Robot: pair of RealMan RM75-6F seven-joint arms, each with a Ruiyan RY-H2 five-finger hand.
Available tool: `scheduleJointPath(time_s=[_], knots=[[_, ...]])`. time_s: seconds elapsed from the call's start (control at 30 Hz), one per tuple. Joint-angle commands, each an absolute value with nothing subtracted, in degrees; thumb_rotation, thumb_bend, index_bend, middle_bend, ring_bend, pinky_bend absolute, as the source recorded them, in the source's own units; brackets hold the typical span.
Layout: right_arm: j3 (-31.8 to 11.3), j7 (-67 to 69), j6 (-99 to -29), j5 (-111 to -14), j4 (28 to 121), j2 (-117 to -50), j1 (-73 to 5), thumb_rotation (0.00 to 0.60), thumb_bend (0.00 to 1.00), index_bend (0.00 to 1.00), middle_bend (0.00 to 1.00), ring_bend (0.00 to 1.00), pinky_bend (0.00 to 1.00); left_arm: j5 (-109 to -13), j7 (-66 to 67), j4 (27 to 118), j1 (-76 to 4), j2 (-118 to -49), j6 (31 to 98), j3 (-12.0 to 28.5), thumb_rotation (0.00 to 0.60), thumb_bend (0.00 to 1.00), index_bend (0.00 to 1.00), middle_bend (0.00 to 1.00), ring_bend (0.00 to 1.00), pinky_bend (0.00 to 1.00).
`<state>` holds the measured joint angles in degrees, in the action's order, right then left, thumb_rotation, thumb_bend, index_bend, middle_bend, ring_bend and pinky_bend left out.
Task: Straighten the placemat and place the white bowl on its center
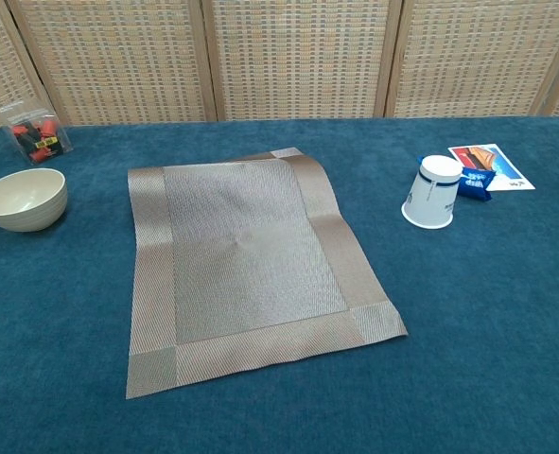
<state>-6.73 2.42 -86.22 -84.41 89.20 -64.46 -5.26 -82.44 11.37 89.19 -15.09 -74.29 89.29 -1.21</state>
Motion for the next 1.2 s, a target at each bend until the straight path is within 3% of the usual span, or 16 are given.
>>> scheduleJointPath(time_s=[0.03, 0.57, 0.8, 1.2], knots=[[-6.0, 0.45, -86.35, -87.03, 89.31, -66.51, -6.26, 0.6, 0.0, 0.18, 0.0, 0.0, 0.0, -86.12, 10.23, 85.43, -12.31, -75.36, 93.53, -2.82, 0.6, 0.13, 0.0, 0.0, 0.0, 0.0], [-6.06, -17.44, -71.99, -91.18, 98.91, -78.03, -18.22, 0.6, 0.01, 0.27, 0.0, 0.0, 0.0, -87.8, 1.23, 81.98, -9.59, -74.19, 94.18, -1.72, 0.6, 0.14, 0.0, 0.0, 0.0, 0.0], [-6.21, -18.66, -68.34, -89.66, 96.48, -84.98, -21.5, 0.6, 0.03, 0.25, 0.0, 0.0, 0.0, -87.85, -0.08, 81.21, -9.1, -74.09, 92.62, -1.41, 0.6, 0.14, 0.0, 0.0, 0.0, 0.0], [-5.79, -19.48, -64.46, -85.36, 90.6, -91.01, -23.94, 0.6, 0.03, 0.19, 0.0, 0.0, 0.0, -86.91, -0.42, 81.23, -8.89, -73.76, 90.11, -0.22, 0.6, 0.14, 0.0, 0.0, 0.0, 0.0]])
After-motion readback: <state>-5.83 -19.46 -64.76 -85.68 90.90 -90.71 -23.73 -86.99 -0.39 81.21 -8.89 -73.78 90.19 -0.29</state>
